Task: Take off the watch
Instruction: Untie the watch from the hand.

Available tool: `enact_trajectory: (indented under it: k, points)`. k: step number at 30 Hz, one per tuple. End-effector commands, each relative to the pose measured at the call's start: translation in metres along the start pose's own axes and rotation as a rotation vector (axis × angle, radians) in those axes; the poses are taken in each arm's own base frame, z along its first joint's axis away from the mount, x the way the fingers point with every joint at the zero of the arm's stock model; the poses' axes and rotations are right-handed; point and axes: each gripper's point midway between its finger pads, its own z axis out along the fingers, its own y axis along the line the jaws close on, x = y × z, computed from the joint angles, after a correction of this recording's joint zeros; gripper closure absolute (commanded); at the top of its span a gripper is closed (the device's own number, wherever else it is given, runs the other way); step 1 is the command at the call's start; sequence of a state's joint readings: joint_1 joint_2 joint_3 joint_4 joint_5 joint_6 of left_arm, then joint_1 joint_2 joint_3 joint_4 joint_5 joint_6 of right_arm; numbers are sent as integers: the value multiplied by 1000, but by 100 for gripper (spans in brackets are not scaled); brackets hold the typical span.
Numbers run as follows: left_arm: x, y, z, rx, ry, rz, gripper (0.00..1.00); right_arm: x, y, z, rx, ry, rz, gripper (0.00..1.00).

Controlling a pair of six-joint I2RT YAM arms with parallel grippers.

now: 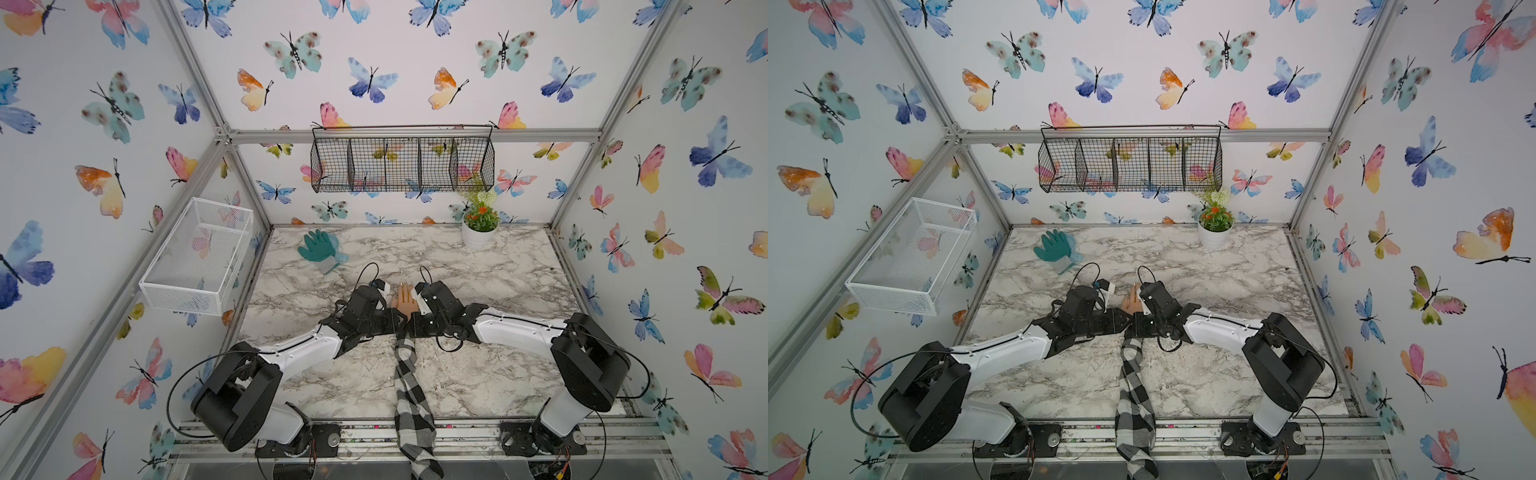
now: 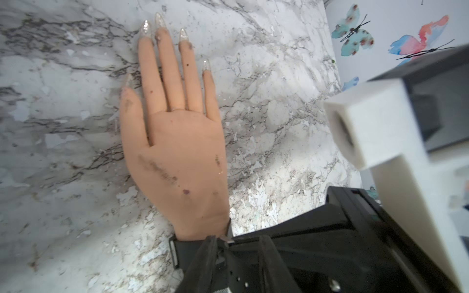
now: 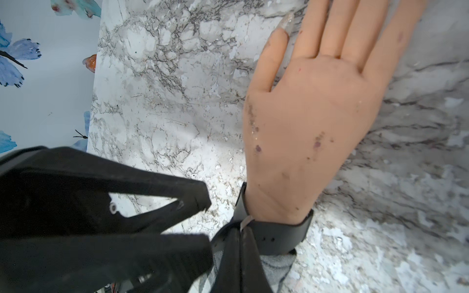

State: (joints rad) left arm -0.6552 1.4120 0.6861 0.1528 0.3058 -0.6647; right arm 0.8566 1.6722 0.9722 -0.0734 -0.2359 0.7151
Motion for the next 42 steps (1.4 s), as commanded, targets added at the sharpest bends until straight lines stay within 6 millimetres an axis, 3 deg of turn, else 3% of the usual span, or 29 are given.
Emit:
enact_trajectory:
  k: [1, 8, 14, 26, 31, 39, 40, 42]
  points:
    - [2, -5, -5, 23, 0, -2, 68, -1, 4, 0, -27, -4, 3, 98]
    - [6, 8, -12, -41, -19, -6, 68, -7, 2, -5, -23, -28, 18, 98]
    - [5, 40, -24, -178, -66, -56, 67, -4, -5, -6, -92, -30, 103, 98]
    - [34, 64, -8, -206, 31, -76, 69, 15, -40, -8, -92, -43, 211, 98]
    - [35, 59, 5, -178, 68, -71, 69, 10, -39, -13, -96, -63, 211, 98]
    - [11, 23, 18, -94, 45, -29, 69, 8, -35, -14, -114, -64, 208, 97]
    - [9, 18, 19, -84, 44, -24, 69, 7, -34, -15, -114, -66, 207, 91]
    - [8, 7, 22, -58, 48, -8, 69, 5, -34, -18, -111, -78, 201, 69]
